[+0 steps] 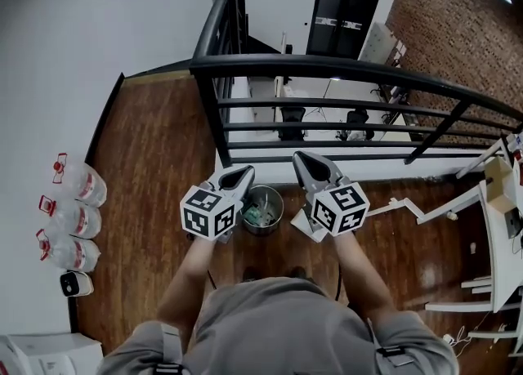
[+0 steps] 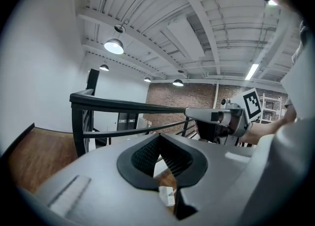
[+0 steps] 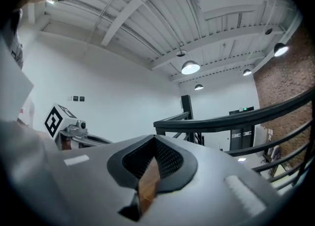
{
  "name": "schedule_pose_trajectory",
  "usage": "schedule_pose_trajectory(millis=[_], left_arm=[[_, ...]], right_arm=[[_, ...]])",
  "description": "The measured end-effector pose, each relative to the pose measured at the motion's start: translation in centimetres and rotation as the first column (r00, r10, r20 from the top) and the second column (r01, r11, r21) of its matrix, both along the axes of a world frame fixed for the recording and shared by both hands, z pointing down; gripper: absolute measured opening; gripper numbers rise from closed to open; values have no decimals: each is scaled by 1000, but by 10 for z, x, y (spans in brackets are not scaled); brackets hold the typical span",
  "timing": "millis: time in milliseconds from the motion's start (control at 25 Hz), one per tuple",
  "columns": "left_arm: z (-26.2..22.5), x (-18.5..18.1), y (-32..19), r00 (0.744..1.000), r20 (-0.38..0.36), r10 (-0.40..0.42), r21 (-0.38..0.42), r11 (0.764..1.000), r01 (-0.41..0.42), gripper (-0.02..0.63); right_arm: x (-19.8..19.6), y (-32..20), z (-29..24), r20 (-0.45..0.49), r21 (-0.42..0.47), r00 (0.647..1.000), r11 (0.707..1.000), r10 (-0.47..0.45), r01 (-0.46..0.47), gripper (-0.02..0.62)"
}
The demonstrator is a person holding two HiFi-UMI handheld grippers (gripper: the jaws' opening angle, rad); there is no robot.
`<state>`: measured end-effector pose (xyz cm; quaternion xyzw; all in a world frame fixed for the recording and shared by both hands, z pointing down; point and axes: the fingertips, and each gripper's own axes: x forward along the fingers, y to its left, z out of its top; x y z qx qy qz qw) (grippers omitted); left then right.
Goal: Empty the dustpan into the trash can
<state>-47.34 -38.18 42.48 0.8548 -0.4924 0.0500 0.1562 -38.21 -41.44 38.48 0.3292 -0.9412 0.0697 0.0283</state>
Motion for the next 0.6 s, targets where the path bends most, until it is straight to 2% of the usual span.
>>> schedule_pose_trajectory(millis=[600], left_arm=[[-8,-4,-16,1000,-2,9,18,1000,-9,5]], right_arm=[[-5,-12,-12,9,20,1000,1000,-18,18,0]])
